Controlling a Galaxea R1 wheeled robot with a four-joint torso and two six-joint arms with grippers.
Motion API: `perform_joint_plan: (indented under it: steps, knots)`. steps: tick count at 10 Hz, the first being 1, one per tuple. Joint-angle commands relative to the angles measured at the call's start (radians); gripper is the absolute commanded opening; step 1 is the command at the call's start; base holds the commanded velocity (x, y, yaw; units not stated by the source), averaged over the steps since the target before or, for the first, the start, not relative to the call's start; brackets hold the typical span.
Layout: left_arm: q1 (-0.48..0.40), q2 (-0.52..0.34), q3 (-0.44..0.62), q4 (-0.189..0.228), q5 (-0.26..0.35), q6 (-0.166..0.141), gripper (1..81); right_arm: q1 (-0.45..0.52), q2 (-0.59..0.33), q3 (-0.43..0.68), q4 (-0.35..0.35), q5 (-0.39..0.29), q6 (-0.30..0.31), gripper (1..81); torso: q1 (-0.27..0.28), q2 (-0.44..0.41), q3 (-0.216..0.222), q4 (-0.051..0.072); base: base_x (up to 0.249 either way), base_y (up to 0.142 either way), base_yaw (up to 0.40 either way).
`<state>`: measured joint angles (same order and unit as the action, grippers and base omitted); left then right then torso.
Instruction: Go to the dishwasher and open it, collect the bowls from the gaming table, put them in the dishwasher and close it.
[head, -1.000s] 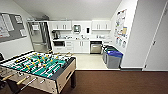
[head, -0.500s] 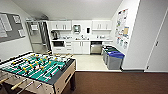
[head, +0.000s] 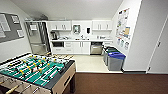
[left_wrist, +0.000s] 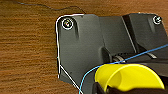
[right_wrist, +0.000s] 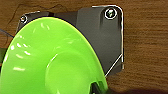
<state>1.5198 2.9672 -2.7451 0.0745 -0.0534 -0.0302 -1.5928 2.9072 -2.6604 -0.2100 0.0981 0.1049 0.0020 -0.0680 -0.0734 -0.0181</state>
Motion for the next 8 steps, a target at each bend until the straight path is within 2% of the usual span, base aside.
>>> perform_joint_plan:
  steps: [1,8]
  knots:
    - [-0.046,-0.008,-0.005,-0.001,0.049,0.001,1.0,0.038,-0.01,-0.004,-0.003,-0.049,0.002,1.0,0.0,0.0,0.0,0.0,0.125,0.0,0.0]
    - [-0.048,-0.008,-0.005,-0.001,0.049,0.001,1.0,0.038,-0.01,-0.004,-0.003,-0.049,0.001,1.0,0.0,0.0,0.0,0.0,0.124,0.0,0.0]
